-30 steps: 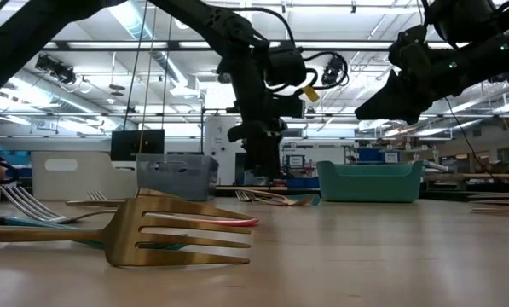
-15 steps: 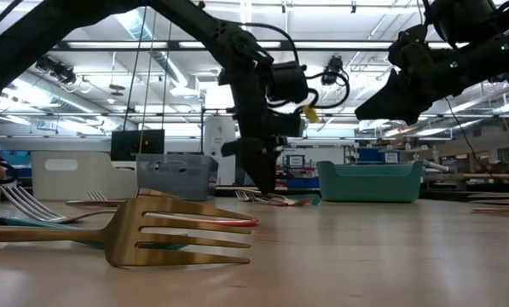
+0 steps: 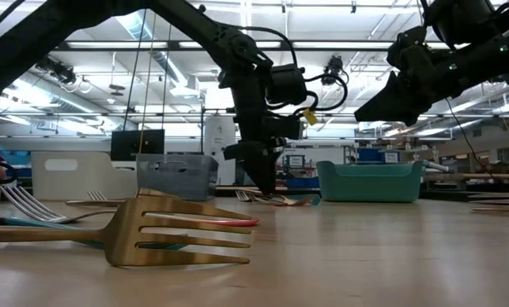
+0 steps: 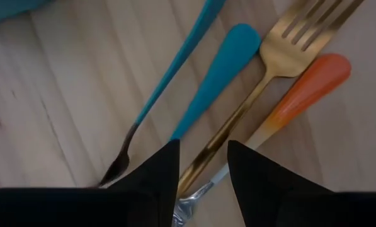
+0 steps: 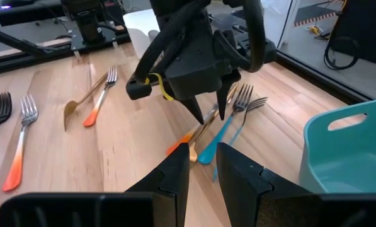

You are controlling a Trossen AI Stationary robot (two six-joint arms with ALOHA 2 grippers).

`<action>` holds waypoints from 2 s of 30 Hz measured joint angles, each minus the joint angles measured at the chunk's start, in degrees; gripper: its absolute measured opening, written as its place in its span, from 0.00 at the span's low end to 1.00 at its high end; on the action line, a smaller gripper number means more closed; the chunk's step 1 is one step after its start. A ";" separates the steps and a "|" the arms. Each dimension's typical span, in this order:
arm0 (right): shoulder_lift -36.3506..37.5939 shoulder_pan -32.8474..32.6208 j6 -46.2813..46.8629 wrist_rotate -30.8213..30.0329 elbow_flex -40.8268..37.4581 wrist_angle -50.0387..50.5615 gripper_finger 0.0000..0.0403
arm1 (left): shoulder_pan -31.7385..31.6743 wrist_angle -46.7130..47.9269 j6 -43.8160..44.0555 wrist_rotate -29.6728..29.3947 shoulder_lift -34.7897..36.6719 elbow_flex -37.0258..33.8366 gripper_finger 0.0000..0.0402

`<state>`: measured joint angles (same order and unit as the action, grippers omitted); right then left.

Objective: Sort silverware by color (type)
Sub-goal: Put the top gold fork into the black bin

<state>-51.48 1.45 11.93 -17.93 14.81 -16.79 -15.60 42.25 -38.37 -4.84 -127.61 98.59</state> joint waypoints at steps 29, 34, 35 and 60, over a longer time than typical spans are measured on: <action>0.00 -0.59 -2.71 -1.09 0.00 -1.54 0.22 | 3.85 4.34 -6.04 -8.70 -0.87 -0.02 0.08; 0.00 -0.57 -3.52 -2.30 0.00 -1.56 0.22 | 5.01 5.43 -2.37 -8.61 0.95 0.00 0.08; 0.00 -0.57 -3.80 -3.07 0.00 -1.54 0.22 | 5.03 5.36 -1.02 -8.54 1.63 0.00 0.08; 0.02 -0.55 -9.61 -17.16 0.00 -2.03 0.22 | 5.04 -0.96 30.20 -2.49 10.08 0.00 0.09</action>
<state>-51.46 0.90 2.33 -35.09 14.81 -18.82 -10.56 41.29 -8.17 -7.33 -117.54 98.59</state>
